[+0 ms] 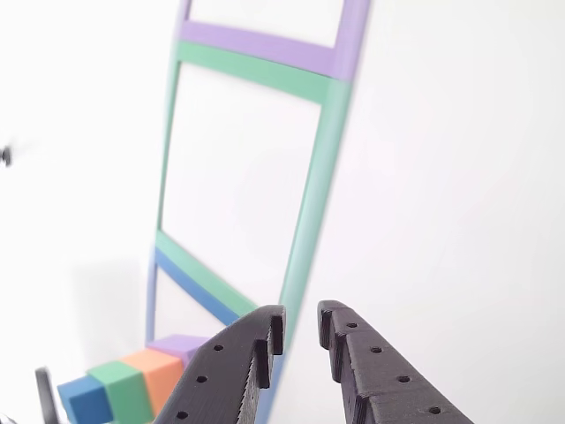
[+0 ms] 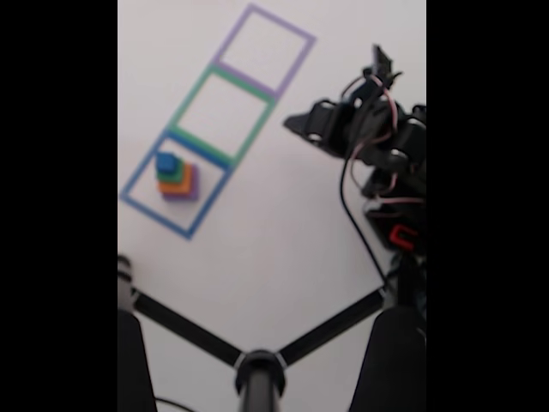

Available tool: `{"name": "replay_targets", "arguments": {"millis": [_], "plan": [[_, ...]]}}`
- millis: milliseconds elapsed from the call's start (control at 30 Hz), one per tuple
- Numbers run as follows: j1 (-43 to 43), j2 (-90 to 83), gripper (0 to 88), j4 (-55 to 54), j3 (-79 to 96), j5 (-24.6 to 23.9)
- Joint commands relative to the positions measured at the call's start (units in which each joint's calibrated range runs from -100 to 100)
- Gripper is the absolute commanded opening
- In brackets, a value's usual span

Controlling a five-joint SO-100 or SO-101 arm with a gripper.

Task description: Tower of hanoi

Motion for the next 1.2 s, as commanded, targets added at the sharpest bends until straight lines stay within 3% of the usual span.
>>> {"name": "replay_targets", "arguments": {"millis": [0, 567, 933, 1167], "plan": [[0.8, -0.8, 0.0, 0.2, 0.7, -5.1], [2.4, -0.8, 0.0, -0.3, 9.0, -18.9], [2.5, -0.8, 1.0, -0.9, 9.2, -13.5], [2.5, -0.8, 1.9, -1.0, 9.2, -14.6]]}}
